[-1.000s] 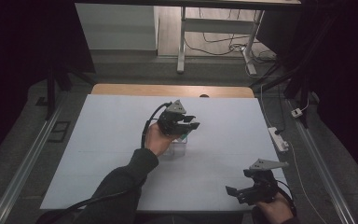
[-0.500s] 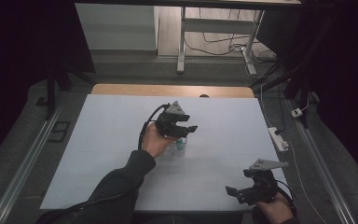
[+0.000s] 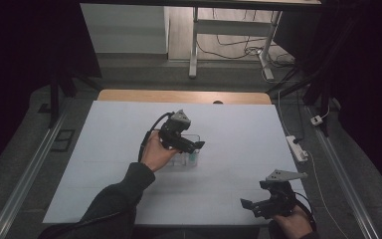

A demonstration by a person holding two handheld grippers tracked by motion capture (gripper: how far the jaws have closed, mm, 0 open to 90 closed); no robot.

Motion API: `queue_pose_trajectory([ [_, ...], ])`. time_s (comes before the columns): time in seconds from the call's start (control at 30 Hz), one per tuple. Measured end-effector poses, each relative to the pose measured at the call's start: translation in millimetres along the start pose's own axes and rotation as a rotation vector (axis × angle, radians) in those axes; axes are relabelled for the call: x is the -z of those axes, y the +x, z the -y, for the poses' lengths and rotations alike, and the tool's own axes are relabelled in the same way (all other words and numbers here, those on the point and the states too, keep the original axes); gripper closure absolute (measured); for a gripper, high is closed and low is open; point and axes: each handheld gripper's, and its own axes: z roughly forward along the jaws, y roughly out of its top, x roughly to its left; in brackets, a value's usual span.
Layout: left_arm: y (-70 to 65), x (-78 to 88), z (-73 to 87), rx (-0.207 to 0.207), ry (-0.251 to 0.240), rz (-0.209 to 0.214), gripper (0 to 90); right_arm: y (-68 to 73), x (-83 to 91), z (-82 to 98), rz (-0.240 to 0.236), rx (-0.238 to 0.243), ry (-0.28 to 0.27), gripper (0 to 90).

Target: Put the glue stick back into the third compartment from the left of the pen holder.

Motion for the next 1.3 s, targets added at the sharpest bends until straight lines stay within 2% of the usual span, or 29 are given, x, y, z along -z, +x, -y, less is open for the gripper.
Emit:
queue_pose_trajectory([
  [0.27, 0.0, 16.7, 9.3, 0.042, -0.026, 0.066, 1.5, 0.5, -0.2, -0.1, 0.006, 0.004, 0.004, 0.0],
  [0.67, -2.4, 40.8, 28.5, 0.072, -0.027, 0.121, 0.0, 0.1, -0.5, -0.3, 0.0, 0.001, 0.005, 0.0],
  [0.93, -2.0, 54.5, 49.0, 0.084, -0.019, 0.124, 0.0, 0.0, -0.5, -0.3, 0.001, 0.0, 0.004, 0.0],
  [1.3, -0.2, 73.0, 75.7, 0.138, -0.02, 0.133, 0.0, 0.3, -0.5, -0.5, -0.001, 0.003, 0.006, 0.0],
])
